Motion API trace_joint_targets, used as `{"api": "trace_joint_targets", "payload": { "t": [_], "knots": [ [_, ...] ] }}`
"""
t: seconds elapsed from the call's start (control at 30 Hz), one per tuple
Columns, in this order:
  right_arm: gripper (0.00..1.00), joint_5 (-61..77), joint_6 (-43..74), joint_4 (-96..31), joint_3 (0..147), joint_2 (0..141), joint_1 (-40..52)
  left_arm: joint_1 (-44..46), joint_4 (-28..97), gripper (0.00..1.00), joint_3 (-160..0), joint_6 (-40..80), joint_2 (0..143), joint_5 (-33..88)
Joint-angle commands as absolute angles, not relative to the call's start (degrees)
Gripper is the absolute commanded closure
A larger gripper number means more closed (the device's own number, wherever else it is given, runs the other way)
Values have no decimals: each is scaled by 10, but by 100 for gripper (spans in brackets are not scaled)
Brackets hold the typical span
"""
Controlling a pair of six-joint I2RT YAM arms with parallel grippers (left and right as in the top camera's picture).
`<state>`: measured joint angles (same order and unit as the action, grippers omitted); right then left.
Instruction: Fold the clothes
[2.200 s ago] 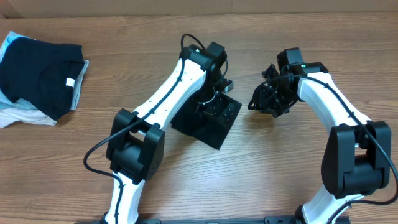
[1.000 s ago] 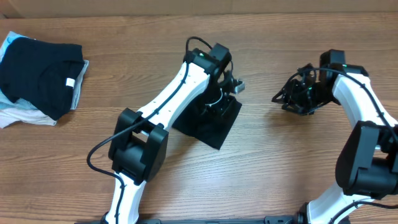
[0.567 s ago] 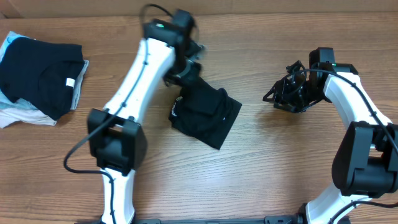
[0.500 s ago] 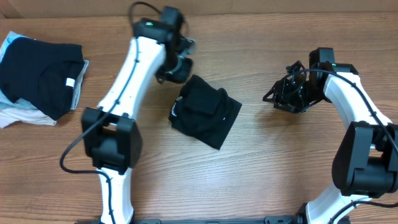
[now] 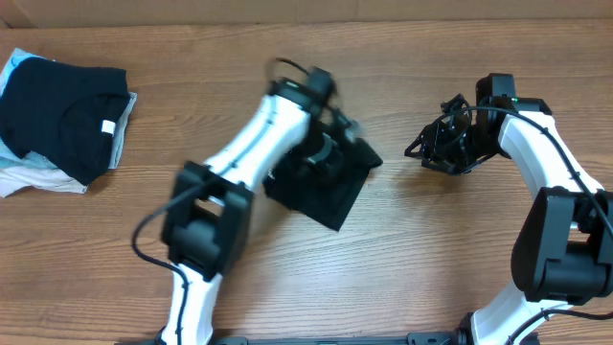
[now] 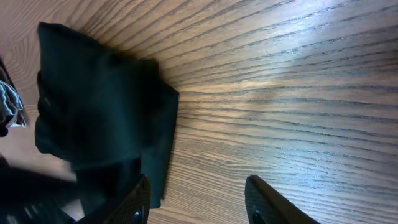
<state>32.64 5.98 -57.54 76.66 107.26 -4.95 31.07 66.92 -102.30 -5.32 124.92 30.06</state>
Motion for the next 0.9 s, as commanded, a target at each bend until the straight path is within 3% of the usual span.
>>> {"api": "trace_joint_targets", "payload": {
  "t": [0.0, 0.27, 0.37, 0.4, 0.47, 0.6, 0.87],
  "knots": [
    [48, 331, 58, -574, 776, 1067, -53, 360, 693, 96, -1017, -61, 1254, 286],
    [46, 339, 54, -579, 776, 1067, -53, 310, 803, 96, -1054, -49, 1240, 239],
    [44, 394, -6, -597, 776, 1067, -46, 273, 825, 95, -1080, -54, 1220, 239],
    [45, 406, -19, -604, 776, 1067, -41, 260, 825, 92, -1086, -58, 1213, 239],
    [52, 417, -36, -621, 776, 1067, -23, 234, 818, 72, -1093, -62, 1200, 239],
    [51, 417, -35, -641, 776, 1067, 30, 186, 809, 40, -1093, -62, 1196, 255],
    [38, 394, 39, -605, 776, 1067, 144, 144, 811, 34, -1086, -78, 1197, 289]
  ]
}}
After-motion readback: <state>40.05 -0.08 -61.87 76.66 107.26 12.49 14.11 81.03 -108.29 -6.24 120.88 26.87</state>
